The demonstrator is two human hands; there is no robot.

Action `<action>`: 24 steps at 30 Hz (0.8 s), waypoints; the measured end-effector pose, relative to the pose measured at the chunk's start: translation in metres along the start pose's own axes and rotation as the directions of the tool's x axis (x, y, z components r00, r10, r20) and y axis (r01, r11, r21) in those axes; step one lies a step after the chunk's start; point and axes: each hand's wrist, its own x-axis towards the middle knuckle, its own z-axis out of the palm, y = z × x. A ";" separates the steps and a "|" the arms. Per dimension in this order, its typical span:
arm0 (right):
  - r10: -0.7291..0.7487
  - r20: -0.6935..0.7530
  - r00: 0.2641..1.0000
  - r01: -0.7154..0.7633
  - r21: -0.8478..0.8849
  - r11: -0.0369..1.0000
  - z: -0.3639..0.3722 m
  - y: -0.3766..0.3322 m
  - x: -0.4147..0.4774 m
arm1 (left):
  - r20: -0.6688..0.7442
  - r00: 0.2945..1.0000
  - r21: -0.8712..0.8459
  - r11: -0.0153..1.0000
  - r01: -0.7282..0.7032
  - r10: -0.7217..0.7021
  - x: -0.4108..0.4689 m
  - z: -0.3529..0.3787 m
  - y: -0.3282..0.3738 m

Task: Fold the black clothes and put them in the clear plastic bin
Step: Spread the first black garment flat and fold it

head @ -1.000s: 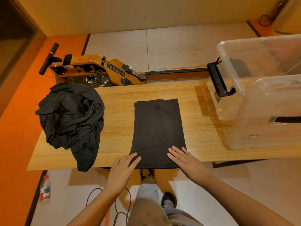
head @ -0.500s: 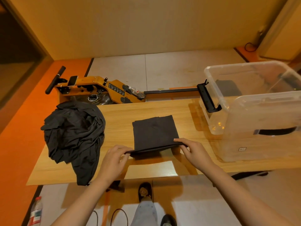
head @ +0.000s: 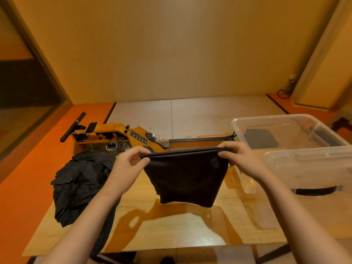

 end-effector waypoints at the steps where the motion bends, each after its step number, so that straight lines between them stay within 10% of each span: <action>1: 0.011 0.033 0.999 -0.011 0.002 1.000 -0.005 -0.003 0.001 | 0.021 1.000 -0.018 1.000 0.009 -0.009 0.002 -0.002 0.003; 7: 0.119 0.179 0.977 -0.142 0.118 0.983 -0.019 -0.001 0.029 | 0.124 0.983 -0.082 0.986 0.147 -0.137 0.042 -0.012 -0.004; 12: 0.397 0.295 0.869 -0.425 0.035 0.905 0.012 0.065 0.075 | 0.396 0.790 0.250 0.883 0.396 -0.467 0.090 0.020 -0.091; 15: 0.544 0.169 0.822 -0.535 -0.096 0.839 0.048 0.118 0.099 | 0.428 0.729 0.382 0.838 0.389 -0.534 0.104 0.047 -0.149; 24: 0.483 -0.209 0.850 -0.513 -0.123 0.849 0.089 0.179 0.167 | 0.277 0.850 0.406 0.856 0.320 -0.449 0.157 0.071 -0.206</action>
